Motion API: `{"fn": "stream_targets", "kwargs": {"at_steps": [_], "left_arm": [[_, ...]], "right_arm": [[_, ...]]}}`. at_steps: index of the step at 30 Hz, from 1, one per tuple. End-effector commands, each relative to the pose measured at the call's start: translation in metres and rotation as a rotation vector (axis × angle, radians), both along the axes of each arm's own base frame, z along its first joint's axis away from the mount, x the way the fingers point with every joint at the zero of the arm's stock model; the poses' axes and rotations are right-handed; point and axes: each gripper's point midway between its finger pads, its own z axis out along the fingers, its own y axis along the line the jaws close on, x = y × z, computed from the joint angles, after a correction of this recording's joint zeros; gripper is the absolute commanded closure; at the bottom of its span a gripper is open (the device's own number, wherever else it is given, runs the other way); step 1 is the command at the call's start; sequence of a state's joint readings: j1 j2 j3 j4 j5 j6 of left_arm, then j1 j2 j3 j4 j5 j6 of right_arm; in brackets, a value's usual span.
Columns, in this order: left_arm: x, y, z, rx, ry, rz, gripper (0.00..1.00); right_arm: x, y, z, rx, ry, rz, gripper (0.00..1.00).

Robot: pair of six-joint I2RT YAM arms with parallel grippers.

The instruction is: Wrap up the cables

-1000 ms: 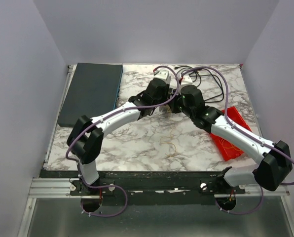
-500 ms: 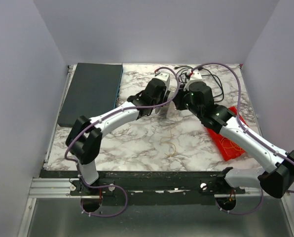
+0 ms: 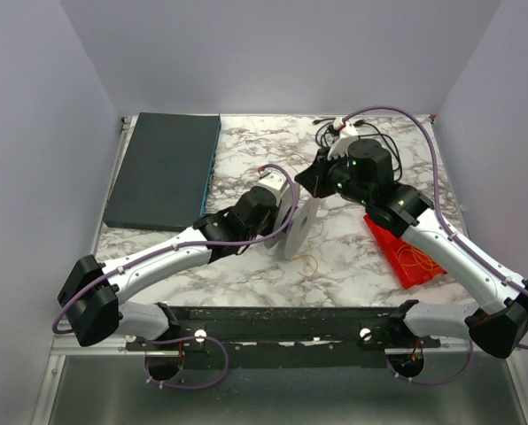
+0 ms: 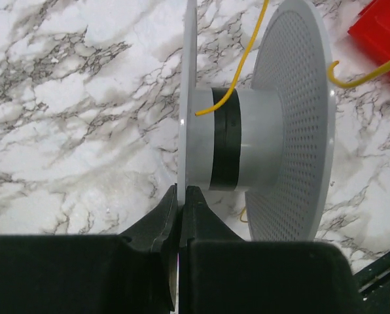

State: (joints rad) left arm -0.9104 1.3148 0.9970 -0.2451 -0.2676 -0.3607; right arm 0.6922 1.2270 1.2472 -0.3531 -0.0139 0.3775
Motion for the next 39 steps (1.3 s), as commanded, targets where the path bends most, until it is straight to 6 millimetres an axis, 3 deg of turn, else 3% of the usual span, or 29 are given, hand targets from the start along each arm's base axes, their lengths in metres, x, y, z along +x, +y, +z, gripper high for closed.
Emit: {"fn": "stream_targets", "kwargs": {"at_steps": [1, 9, 15, 20, 27, 39], "left_arm": [[0.002, 0.009, -0.004, -0.01, -0.017, 0.072, 1.0], [0.001, 0.011, -0.004, 0.015, -0.06, 0.075, 1.0], [0.0, 0.01, 0.001, 0.015, -0.073, 0.056, 1.0], [-0.002, 0.005, 0.002, 0.004, -0.067, 0.033, 0.87], [-0.006, -0.001, 0.005, -0.008, -0.067, -0.004, 0.78], [-0.016, 0.001, 0.018, -0.025, -0.08, -0.053, 0.69]], "right_arm": [[-0.01, 0.015, 0.0, 0.017, 0.015, 0.104, 0.99], [-0.019, 0.021, -0.037, 0.018, 0.066, 0.152, 0.99], [-0.025, 0.006, -0.048, -0.014, 0.064, 0.117, 0.99], [-0.025, -0.001, -0.064, -0.024, 0.075, 0.085, 0.99], [-0.025, -0.003, -0.086, -0.023, 0.093, 0.064, 0.99], [-0.023, -0.003, -0.092, -0.025, 0.088, 0.06, 0.99]]}}
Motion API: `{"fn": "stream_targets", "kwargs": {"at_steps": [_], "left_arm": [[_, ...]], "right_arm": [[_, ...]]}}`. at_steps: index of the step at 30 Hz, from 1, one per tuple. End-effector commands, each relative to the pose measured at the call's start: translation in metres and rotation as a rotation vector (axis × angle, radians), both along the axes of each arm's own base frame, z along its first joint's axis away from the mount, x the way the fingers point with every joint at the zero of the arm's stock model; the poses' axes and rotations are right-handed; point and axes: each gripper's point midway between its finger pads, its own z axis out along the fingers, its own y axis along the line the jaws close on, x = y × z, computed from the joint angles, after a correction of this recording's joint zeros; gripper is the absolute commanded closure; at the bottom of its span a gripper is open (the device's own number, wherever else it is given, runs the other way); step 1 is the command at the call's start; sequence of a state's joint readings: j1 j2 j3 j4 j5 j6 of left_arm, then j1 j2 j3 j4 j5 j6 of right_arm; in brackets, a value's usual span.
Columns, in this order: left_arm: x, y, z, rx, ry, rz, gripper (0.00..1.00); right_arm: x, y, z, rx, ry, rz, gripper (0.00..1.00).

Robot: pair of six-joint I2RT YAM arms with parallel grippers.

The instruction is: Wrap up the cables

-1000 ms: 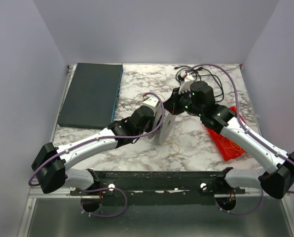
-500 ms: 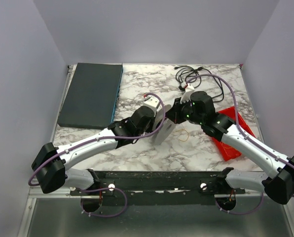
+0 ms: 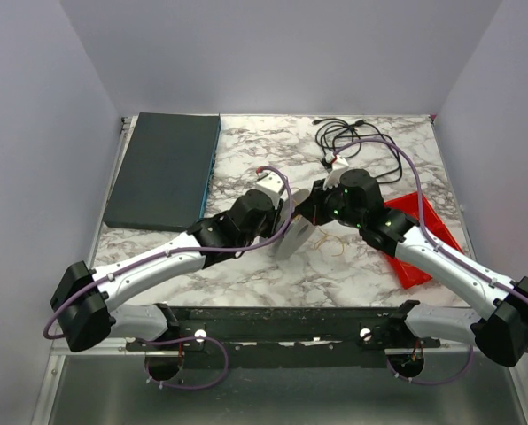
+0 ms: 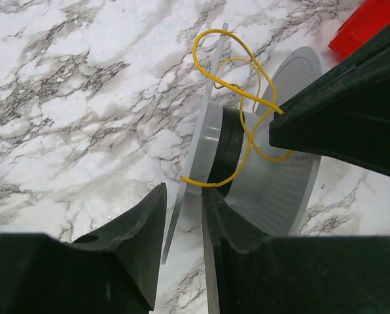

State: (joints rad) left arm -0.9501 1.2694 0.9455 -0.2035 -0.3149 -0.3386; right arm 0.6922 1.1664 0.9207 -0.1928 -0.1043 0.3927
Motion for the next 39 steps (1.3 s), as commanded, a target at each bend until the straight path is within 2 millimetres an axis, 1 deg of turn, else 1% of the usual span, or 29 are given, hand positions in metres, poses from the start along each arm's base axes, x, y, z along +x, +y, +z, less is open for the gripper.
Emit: {"fn": "stream_targets", "kwargs": {"at_steps": [1, 7, 12, 19, 27, 30, 39], "left_arm": [[-0.008, 0.001, 0.018, -0.027, -0.033, -0.048, 0.69], [-0.016, 0.001, 0.026, -0.017, -0.038, -0.109, 0.68], [-0.017, -0.001, 0.025, 0.005, -0.032, -0.137, 0.68], [-0.012, -0.006, 0.027, -0.013, -0.023, -0.16, 0.6], [0.002, -0.014, 0.02, -0.024, 0.005, -0.178, 0.6], [0.006, -0.017, 0.015, -0.017, 0.017, -0.186, 0.63], [0.011, -0.022, 0.009, -0.034, 0.032, -0.2, 0.67]], "right_arm": [[0.004, 0.0, 0.002, 0.007, -0.023, -0.015, 0.99], [0.006, 0.001, -0.002, 0.005, -0.019, -0.016, 0.99], [0.006, 0.001, -0.004, 0.001, -0.017, -0.016, 0.99], [0.006, 0.001, -0.004, -0.002, -0.017, -0.014, 0.99], [0.006, 0.001, -0.005, -0.005, -0.016, -0.014, 0.99], [0.006, 0.0, -0.005, -0.005, -0.018, -0.016, 0.99], [0.007, 0.0, -0.009, -0.016, -0.012, -0.017, 0.99]]}}
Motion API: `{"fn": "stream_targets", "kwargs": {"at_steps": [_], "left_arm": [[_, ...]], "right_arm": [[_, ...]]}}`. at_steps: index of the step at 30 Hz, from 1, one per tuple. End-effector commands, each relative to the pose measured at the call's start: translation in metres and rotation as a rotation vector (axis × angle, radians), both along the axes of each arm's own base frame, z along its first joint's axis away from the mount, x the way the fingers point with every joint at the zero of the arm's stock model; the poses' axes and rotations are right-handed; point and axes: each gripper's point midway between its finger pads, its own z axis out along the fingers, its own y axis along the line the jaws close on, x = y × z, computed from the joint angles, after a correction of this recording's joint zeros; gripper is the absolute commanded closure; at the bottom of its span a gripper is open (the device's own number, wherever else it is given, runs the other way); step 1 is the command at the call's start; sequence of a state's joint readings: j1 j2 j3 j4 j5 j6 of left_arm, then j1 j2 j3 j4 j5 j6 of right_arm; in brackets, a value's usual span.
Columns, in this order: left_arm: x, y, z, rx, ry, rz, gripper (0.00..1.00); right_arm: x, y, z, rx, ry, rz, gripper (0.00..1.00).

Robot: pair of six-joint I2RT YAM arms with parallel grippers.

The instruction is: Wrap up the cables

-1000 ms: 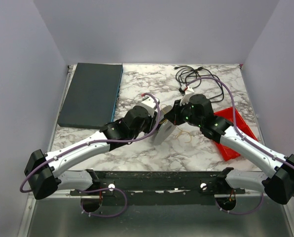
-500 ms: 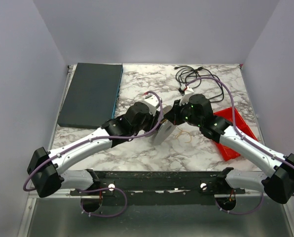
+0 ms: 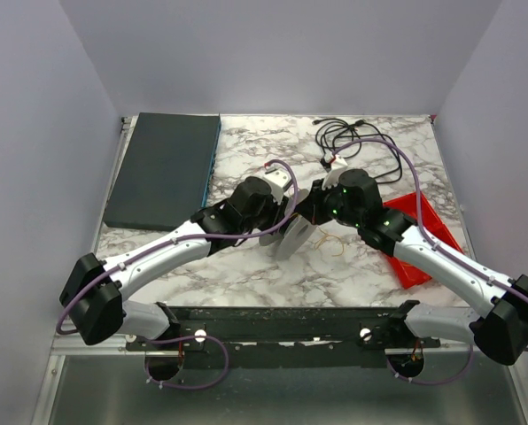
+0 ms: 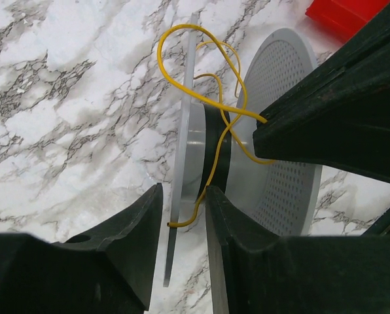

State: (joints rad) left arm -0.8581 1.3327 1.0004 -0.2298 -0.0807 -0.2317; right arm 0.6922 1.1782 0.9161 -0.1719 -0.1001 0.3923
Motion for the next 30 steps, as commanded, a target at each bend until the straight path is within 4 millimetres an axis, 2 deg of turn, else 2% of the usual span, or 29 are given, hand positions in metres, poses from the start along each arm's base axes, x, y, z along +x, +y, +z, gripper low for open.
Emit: {"fn": "stream_targets", "kwargs": {"at_steps": [1, 4, 8, 12, 15, 20, 23, 26, 30], "left_arm": [[0.004, -0.013, 0.017, -0.066, -0.022, -0.036, 0.69], [0.007, -0.013, 0.015, -0.065, -0.018, -0.025, 0.79], [0.008, -0.013, 0.011, -0.059, -0.013, -0.02, 0.98], [0.011, -0.012, 0.008, -0.053, -0.014, -0.006, 1.0], [0.012, -0.01, 0.014, -0.061, -0.03, 0.005, 1.0], [0.01, 0.001, 0.044, -0.056, -0.095, 0.029, 1.0], [0.007, 0.012, 0.063, -0.061, -0.12, 0.049, 1.0], [-0.003, 0.024, 0.083, -0.102, -0.139, 0.067, 1.0], [-0.014, 0.044, 0.112, -0.156, -0.172, 0.106, 1.0]], "right_arm": [[0.004, -0.001, -0.007, -0.019, -0.008, -0.014, 0.99], [0.005, -0.001, -0.007, -0.021, -0.007, -0.014, 0.99], [0.005, -0.001, -0.009, -0.026, -0.004, -0.014, 0.99], [0.006, -0.002, -0.007, -0.025, -0.008, -0.019, 0.99], [0.01, -0.008, -0.005, -0.046, -0.013, -0.058, 0.99], [0.039, -0.06, 0.012, -0.174, -0.073, -0.363, 0.99], [0.052, -0.082, 0.015, -0.216, -0.095, -0.482, 0.99], [0.065, -0.087, 0.01, -0.208, -0.079, -0.513, 0.99], [0.077, -0.076, 0.007, -0.147, -0.066, -0.47, 0.95]]}}
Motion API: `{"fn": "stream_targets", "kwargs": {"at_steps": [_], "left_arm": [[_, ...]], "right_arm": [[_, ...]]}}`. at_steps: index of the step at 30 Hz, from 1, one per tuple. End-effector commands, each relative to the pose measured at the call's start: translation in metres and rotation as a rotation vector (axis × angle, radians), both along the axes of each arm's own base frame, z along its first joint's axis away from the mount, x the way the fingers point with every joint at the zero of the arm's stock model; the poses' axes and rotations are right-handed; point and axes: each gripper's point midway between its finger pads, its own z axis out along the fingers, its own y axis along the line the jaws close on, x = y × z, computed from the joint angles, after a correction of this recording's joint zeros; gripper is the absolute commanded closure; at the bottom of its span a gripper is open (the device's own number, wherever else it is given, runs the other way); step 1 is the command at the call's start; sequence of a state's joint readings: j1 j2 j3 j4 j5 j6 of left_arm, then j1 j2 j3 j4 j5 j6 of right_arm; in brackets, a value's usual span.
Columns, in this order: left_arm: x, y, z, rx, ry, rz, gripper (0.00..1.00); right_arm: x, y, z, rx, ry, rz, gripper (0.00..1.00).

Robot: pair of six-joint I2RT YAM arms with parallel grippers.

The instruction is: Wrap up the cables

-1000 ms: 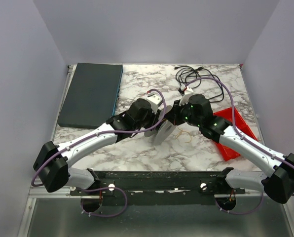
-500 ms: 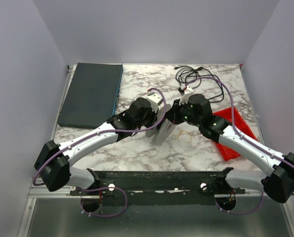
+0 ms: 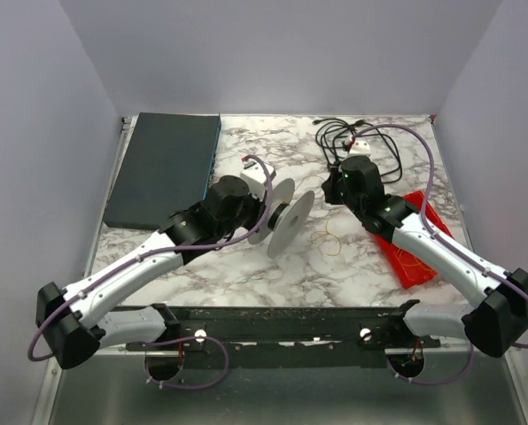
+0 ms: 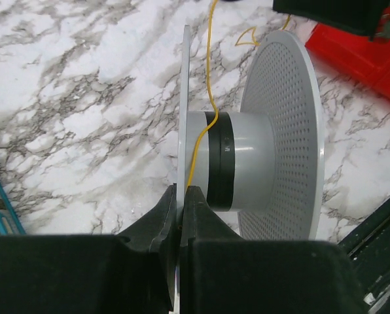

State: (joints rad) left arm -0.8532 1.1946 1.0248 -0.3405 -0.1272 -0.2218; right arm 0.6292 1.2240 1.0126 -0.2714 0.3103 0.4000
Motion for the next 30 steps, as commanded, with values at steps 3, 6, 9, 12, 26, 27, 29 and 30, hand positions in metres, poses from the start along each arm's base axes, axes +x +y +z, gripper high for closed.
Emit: {"fn": "stream_targets", "kwargs": {"at_steps": [3, 6, 9, 12, 26, 27, 29, 30], "left_arm": [[-0.013, 0.03, 0.101, -0.198, -0.148, 0.089, 1.0], [-0.02, 0.04, 0.129, -0.264, -0.178, 0.108, 1.0], [-0.025, 0.047, 0.151, -0.321, -0.197, 0.128, 1.0], [-0.028, 0.049, 0.167, -0.366, -0.205, 0.138, 1.0], [-0.026, 0.041, 0.2, -0.474, -0.214, 0.184, 1.0], [-0.026, 0.04, 0.202, -0.48, -0.217, 0.186, 1.0], [-0.025, 0.037, 0.205, -0.49, -0.218, 0.184, 1.0], [-0.025, 0.035, 0.205, -0.494, -0.217, 0.183, 1.0]], "right_arm": [[0.02, 0.015, -0.007, 0.074, 0.005, 0.046, 0.87], [0.015, 0.037, -0.013, 0.145, 0.004, 0.15, 0.76], [0.006, 0.056, -0.022, 0.227, 0.004, 0.25, 0.62], [-0.001, 0.07, -0.029, 0.297, -0.003, 0.316, 0.5], [-0.027, 0.068, -0.065, 0.44, -0.006, 0.324, 0.28], [-0.025, 0.067, -0.065, 0.437, -0.015, 0.317, 0.28], [-0.019, 0.064, -0.063, 0.426, -0.034, 0.291, 0.27], [-0.016, 0.063, -0.061, 0.42, -0.045, 0.281, 0.27]]}}
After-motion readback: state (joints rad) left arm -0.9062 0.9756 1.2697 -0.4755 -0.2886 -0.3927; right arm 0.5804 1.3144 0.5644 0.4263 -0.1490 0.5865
